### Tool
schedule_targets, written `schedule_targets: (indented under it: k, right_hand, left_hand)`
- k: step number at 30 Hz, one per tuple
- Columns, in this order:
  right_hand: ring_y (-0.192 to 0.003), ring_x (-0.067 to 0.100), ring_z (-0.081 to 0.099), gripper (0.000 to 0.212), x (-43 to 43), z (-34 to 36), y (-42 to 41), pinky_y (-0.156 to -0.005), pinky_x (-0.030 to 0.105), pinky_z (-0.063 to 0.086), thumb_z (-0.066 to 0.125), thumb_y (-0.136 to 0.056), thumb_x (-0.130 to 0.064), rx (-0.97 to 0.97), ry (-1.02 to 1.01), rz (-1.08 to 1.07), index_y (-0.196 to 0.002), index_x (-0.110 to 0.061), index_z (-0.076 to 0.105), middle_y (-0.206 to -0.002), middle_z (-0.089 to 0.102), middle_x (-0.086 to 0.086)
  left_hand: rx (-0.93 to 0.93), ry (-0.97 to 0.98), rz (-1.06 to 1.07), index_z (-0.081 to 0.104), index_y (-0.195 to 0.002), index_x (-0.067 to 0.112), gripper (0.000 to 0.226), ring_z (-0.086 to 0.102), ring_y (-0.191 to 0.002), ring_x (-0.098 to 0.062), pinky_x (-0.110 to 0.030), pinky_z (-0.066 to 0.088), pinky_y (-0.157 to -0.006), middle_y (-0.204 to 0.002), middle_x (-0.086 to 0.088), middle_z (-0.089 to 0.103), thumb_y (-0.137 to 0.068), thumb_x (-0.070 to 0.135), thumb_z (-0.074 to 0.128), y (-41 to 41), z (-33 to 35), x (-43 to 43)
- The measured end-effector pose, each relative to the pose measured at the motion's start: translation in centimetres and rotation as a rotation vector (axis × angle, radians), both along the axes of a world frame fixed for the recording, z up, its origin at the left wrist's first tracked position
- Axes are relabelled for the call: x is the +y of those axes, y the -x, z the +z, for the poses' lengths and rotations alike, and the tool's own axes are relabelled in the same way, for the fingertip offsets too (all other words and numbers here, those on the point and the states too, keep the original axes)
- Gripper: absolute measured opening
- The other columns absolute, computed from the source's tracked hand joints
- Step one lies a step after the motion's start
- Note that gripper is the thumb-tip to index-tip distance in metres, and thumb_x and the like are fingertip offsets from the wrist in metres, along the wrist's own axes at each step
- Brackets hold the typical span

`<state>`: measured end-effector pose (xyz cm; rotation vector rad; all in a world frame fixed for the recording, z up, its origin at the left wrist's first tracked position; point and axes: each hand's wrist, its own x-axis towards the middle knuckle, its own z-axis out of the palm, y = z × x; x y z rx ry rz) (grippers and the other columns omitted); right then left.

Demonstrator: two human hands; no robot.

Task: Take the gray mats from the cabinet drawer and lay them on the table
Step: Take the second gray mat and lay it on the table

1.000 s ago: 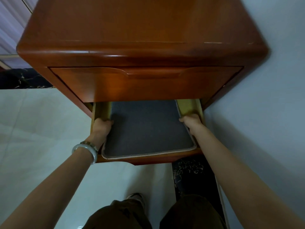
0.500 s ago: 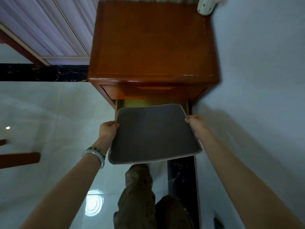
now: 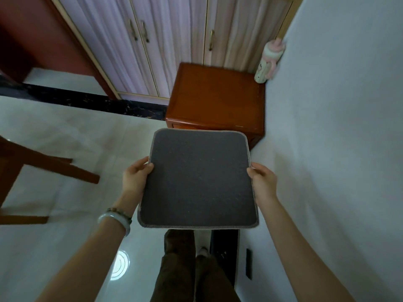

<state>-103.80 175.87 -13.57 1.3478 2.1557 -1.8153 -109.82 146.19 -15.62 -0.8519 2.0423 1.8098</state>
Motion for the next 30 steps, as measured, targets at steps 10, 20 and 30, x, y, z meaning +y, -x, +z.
schedule_targets:
  k: [10,20,30]
  right_hand:
    - [-0.101,0.016,0.063,0.026,-7.9,9.5,-4.7,-0.091,0.038,0.052,0.058,-0.091,-0.014,0.21,-0.031,0.2,-0.116,-0.019,0.067,-0.11,0.068,-0.004]
    - [-0.1,0.015,0.065,0.023,-22.2,13.2,-9.3,-0.093,0.042,0.052,0.057,-0.091,-0.01,0.299,0.064,0.428,-0.099,-0.03,0.067,-0.103,0.069,-0.007]
    - [-0.097,0.017,0.064,0.028,-37.3,14.6,-12.4,-0.094,0.036,0.051,0.059,-0.089,-0.008,0.345,0.107,0.796,-0.117,-0.012,0.064,-0.097,0.067,-0.001]
  left_hand:
    - [0.158,-0.142,0.226,0.069,-0.108,0.019,0.021,0.072,-0.078,-0.01,-0.031,0.058,-0.075,-0.083,0.007,0.076,-0.09,0.01,0.062,-10.1,9.5,-9.3]
    - [0.282,-0.104,0.458,0.069,-0.093,0.029,0.02,0.068,-0.088,-0.016,-0.035,0.053,-0.081,-0.094,0.002,0.072,-0.09,0.01,0.062,-21.7,15.6,-22.8]
    - [0.367,-0.032,0.79,0.071,-0.104,0.029,0.026,0.069,-0.096,-0.018,-0.037,0.053,-0.087,-0.101,0.001,0.075,-0.09,0.009,0.061,-36.7,15.8,-32.8]
